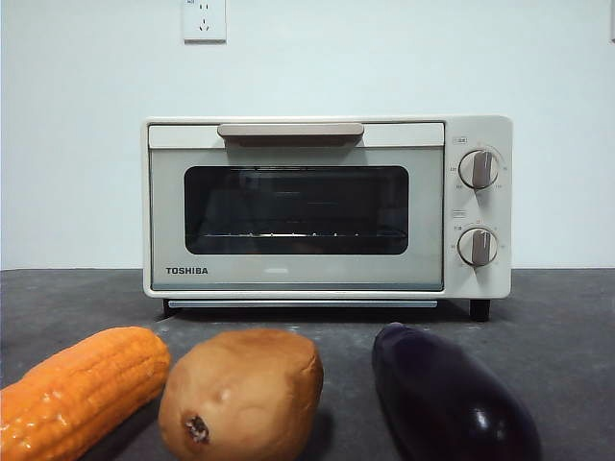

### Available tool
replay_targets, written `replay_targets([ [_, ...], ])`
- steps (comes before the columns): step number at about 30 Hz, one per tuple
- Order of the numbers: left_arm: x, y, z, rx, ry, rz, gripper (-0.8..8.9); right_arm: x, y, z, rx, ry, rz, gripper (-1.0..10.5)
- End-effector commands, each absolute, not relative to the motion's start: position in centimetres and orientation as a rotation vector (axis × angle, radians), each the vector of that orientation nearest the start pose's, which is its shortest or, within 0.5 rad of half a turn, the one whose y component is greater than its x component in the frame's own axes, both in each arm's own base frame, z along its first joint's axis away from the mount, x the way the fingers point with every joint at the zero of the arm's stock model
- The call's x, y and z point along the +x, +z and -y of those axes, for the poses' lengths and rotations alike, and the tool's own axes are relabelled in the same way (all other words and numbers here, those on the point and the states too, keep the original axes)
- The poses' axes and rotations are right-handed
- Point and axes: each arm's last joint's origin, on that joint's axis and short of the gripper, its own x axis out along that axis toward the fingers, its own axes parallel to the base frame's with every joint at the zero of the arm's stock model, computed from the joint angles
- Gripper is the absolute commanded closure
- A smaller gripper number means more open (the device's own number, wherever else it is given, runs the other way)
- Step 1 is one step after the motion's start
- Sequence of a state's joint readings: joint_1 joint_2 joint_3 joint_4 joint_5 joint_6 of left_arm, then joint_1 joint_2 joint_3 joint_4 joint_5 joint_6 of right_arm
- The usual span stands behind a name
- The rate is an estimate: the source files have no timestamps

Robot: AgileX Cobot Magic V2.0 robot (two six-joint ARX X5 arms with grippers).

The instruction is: Take the eggplant from the table,put the eggplant in the oven

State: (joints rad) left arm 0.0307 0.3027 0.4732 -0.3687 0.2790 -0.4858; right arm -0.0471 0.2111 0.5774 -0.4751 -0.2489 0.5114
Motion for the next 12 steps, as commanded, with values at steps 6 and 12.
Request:
replay_targets([
  [6,11.7,30.7,0.9,-0.448,-0.33,-0.353,8.09,7.9,32.9,-0.7,0.414,0.269,-0.376,9.4],
  [12,13.9,31.6,1.7,-0.44,-0.46,-0.494,8.09,9.7,34.2,-1.3,0.415,0.483,-0.543,9.4],
])
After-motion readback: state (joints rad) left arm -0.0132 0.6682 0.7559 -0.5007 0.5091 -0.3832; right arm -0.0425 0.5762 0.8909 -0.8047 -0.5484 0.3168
